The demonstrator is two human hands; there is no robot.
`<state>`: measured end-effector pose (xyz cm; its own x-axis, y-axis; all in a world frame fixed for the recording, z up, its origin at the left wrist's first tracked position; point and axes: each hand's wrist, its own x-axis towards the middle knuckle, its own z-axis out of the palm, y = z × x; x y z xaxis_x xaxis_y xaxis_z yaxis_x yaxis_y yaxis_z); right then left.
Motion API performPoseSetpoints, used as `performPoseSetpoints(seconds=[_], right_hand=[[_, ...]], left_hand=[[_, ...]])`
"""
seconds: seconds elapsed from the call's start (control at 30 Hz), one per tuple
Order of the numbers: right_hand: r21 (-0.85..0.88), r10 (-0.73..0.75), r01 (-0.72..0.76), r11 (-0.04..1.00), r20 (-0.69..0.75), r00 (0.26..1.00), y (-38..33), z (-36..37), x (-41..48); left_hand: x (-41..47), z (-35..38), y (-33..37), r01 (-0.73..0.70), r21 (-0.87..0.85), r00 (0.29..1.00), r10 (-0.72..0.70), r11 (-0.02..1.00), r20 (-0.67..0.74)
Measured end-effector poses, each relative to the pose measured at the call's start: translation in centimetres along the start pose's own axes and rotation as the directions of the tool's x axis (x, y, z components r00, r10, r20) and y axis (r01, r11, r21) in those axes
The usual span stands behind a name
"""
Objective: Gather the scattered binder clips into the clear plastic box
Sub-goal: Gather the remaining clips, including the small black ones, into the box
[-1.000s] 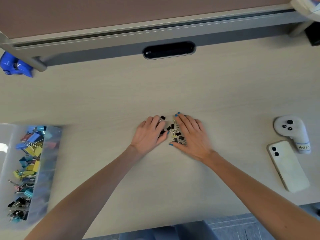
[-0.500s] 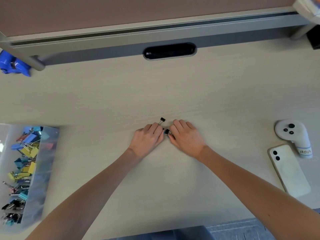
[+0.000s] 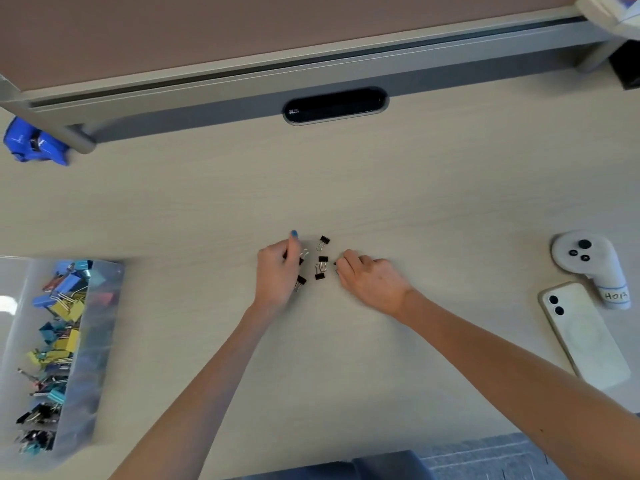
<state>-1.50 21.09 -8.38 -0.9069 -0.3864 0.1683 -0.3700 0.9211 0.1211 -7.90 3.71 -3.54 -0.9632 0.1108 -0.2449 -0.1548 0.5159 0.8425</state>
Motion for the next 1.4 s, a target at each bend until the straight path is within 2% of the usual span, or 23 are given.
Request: performPoseSetpoints(seconds=[0.03,0.07,0.1,0.17,0.23,0.27,0.3,0.33,0.37,0.4,0.43,0.47,0.5,0.53,0.67,0.77,0.87,1.0,1.13,1.23,1.3,1.4], right_hand=[[-0.013,-0.004,0.004,1.000,0.025,1.000,0.1,-0.2,-0.1],[-0.020,-0.003,0.004,1.000,0.049,0.999,0.1,-0.3,-0.1],[-0.026,-0.005,0.006,1.000,0.054,0.999,0.1,-0.5,0.0],[0.007,0.025,-0.026,1.000,0.097,0.995,0.2,-1.0,0.4],[0.088,0.091,-0.103,0.991,0.127,0.988,0.3,-1.8,0.8],[0.193,0.160,-0.183,0.964,0.131,0.978,0.0,-2.1,1.0],[0.376,0.254,-0.305,0.875,0.180,0.950,-0.2,-2.6,1.3],[0.567,0.333,-0.424,0.706,0.262,0.906,-0.3,-3.1,1.8],[0.723,0.370,-0.532,0.441,0.393,0.842,-0.4,-3.7,2.2],[0.788,0.378,-0.599,0.144,0.516,0.769,-0.5,-4.2,2.6],[0.772,0.346,-0.628,-0.101,0.619,0.705,-0.5,-5.0,3.0],[0.715,0.279,-0.645,-0.270,0.699,0.658,-0.4,-5.8,3.4],[0.656,0.199,-0.658,-0.371,0.748,0.634,-0.4,-6.3,3.6],[0.606,0.121,-0.670,-0.429,0.774,0.622,-0.4,-6.9,3.8],[0.475,-0.069,-0.676,-0.564,0.788,0.611,-0.2,-7.5,3.7],[0.387,-0.154,-0.594,-0.705,0.735,0.661,0.1,-7.6,3.4],[0.307,-0.176,-0.514,-0.801,0.699,0.693,0.2,-7.6,3.3],[0.223,-0.178,-0.431,-0.875,0.679,0.713,-0.1,-7.6,3.4],[0.229,-0.142,-0.406,-0.885,0.698,0.702,-0.5,-7.6,3.6],[0.273,-0.116,-0.411,-0.870,0.696,0.709,-0.9,-7.5,3.9],[0.322,-0.102,-0.471,-0.821,0.730,0.676,-1.1,-7.7,4.1],[0.425,-0.080,-0.597,-0.681,0.767,0.637,-1.3,-8.1,4.4]], left_hand=[[0.0,-0.3,0.3,0.187,-0.201,0.982,-0.182,0.962,0.045],[-0.1,-0.9,0.5,0.348,-0.350,0.937,-0.317,0.870,0.143],[-0.1,-1.4,0.6,0.465,-0.449,0.885,-0.378,0.763,0.272],[-0.4,-2.6,0.2,0.591,-0.555,0.801,-0.347,0.585,0.488],[-0.7,-3.4,-0.2,0.672,-0.596,0.733,-0.283,0.439,0.619],[-0.8,-3.7,-0.2,0.702,-0.599,0.705,-0.256,0.384,0.662],[-0.9,-4.0,-0.2,0.724,-0.598,0.683,-0.231,0.344,0.693],[-1.0,-4.3,-0.2,0.736,-0.596,0.669,-0.208,0.321,0.714],[-1.1,-4.5,-0.1,0.740,-0.595,0.663,-0.188,0.313,0.725],[-1.1,-4.7,0.0,0.740,-0.593,0.661,-0.176,0.317,0.729],[-1.2,-4.8,0.1,0.738,-0.593,0.662,-0.176,0.321,0.729],[-1.2,-4.9,0.2,0.739,-0.594,0.663,-0.180,0.319,0.727],[-1.3,-5.1,0.3,0.741,-0.595,0.662,-0.188,0.311,0.725],[-1.3,-5.2,0.4,0.743,-0.600,0.662,-0.193,0.298,0.724],[-1.3,-5.9,0.4,0.756,-0.616,0.653,-0.179,0.221,0.736],[-1.4,-6.3,0.4,0.751,-0.622,0.657,-0.166,0.219,0.735],[-1.5,-6.4,0.4,0.746,-0.623,0.661,-0.149,0.235,0.735],[-1.6,-6.3,0.5,0.761,-0.613,0.643,-0.130,0.212,0.755],[-1.8,-6.4,0.3,0.792,-0.588,0.608,-0.124,0.168,0.784],[-1.6,-6.8,-0.6,0.803,-0.595,0.593,-0.138,0.033,0.793],[-1.5,-7.2,-1.3,0.790,-0.608,0.591,-0.170,-0.077,0.789],[-1.9,-8.0,-1.7,0.762,-0.619,0.584,-0.212,-0.189,0.784]])
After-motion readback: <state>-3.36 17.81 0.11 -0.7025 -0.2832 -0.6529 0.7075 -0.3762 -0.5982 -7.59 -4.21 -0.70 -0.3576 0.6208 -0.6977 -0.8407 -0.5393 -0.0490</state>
